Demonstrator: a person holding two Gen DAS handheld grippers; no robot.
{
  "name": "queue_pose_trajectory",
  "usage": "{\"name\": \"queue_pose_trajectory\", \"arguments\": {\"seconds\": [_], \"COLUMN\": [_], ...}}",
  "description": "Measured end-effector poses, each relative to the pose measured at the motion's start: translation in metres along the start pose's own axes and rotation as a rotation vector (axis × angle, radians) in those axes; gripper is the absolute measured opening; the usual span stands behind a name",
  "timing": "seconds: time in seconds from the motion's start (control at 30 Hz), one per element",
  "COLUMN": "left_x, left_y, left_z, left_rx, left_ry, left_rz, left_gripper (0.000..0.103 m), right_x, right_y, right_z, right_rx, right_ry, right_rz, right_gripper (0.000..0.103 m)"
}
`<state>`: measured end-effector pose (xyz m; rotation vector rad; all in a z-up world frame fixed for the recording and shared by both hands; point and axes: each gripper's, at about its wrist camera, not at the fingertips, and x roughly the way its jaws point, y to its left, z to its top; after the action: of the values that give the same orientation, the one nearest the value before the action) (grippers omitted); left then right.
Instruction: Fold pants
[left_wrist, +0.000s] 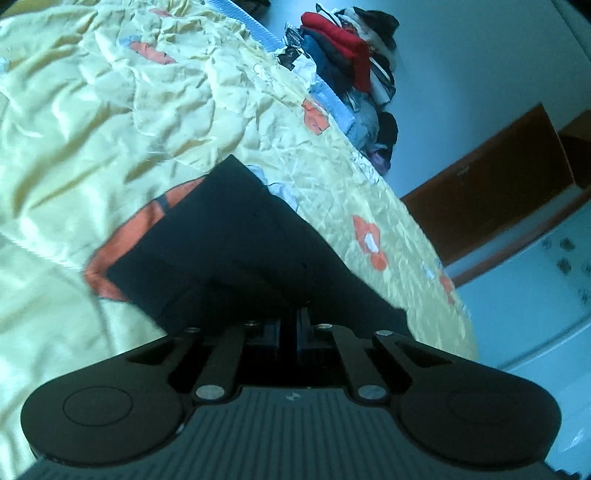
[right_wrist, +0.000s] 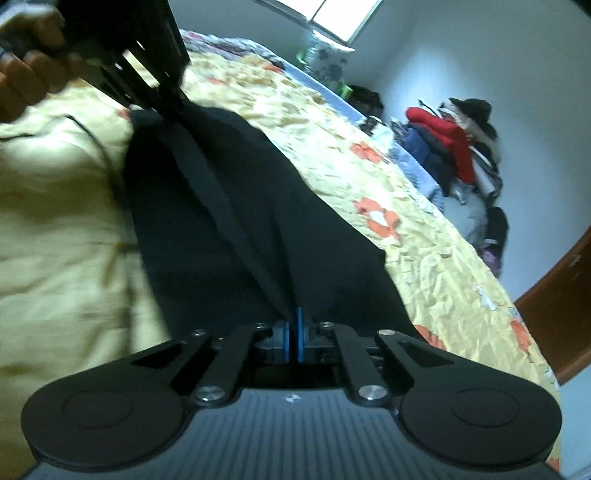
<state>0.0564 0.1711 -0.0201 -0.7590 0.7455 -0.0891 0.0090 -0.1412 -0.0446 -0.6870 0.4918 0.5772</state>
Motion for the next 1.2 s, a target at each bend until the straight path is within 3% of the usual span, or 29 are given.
{"name": "queue_pose_trajectory", "arguments": {"seconds": [0.17,0.43,0.5,0.53,0.63,0.7,0.73,0.83,0.87,0.9,0.97,1.07,1.13,1.2], "left_x": [-0.004,0.003,0.003,0.003,-0.002,-0.009,-0.013,-0.029,-0.034,-0.038,-0.045,-0.043,-0.030,-0.010], "left_y": [0.004,0.010,0.007,0.007,0.006,0.003,0.001,-0.015,-0.022,-0.030,-0.049,-0.082,-0.104,-0.130], "left_z": [-0.008,-0.011,-0.012,-0.013,-0.011,-0.009,-0.008,-0.012,-0.014,-0.016,-0.023,-0.031,-0.038,-0.047], "left_rx": [0.026,0.052,0.083,0.085,0.095,0.111,0.123,0.206,0.232,0.260,0.322,0.405,0.460,0.511], "left_ry": [0.045,0.061,0.050,0.047,0.068,0.083,0.087,0.059,0.044,0.032,0.008,0.012,0.036,0.066], "left_rz": [0.064,0.111,0.123,0.133,0.137,0.152,0.169,0.242,0.250,0.250,0.238,0.162,0.086,0.025], "left_gripper": [0.007,0.009,0.014,0.025,0.027,0.029,0.032,0.038,0.038,0.038,0.038,0.040,0.053,0.054], "right_x": [-0.009,-0.012,-0.011,-0.010,-0.013,-0.028,-0.038,-0.058,-0.062,-0.064,-0.059,-0.047,-0.064,-0.081], "right_y": [0.019,0.029,0.028,0.026,0.022,0.020,0.013,-0.024,-0.040,-0.051,-0.069,-0.078,-0.078,-0.099], "right_z": [-0.002,-0.005,-0.005,-0.006,-0.009,-0.015,-0.019,-0.038,-0.051,-0.061,-0.082,-0.112,-0.118,-0.133], "right_rx": [-0.033,-0.036,-0.014,0.010,0.033,-0.006,0.016,0.225,0.314,0.381,0.515,0.649,0.636,0.772], "right_ry": [0.042,0.045,0.047,0.045,0.026,-0.010,-0.038,-0.095,-0.107,-0.098,-0.034,0.089,0.025,-0.057], "right_rz": [0.086,0.102,0.105,0.110,0.111,0.108,0.102,0.087,0.062,0.025,-0.014,0.124,0.128,0.102], "right_gripper": [0.004,0.004,0.005,0.005,0.006,0.016,0.019,0.044,0.059,0.068,0.068,0.068,0.067,0.069]}}
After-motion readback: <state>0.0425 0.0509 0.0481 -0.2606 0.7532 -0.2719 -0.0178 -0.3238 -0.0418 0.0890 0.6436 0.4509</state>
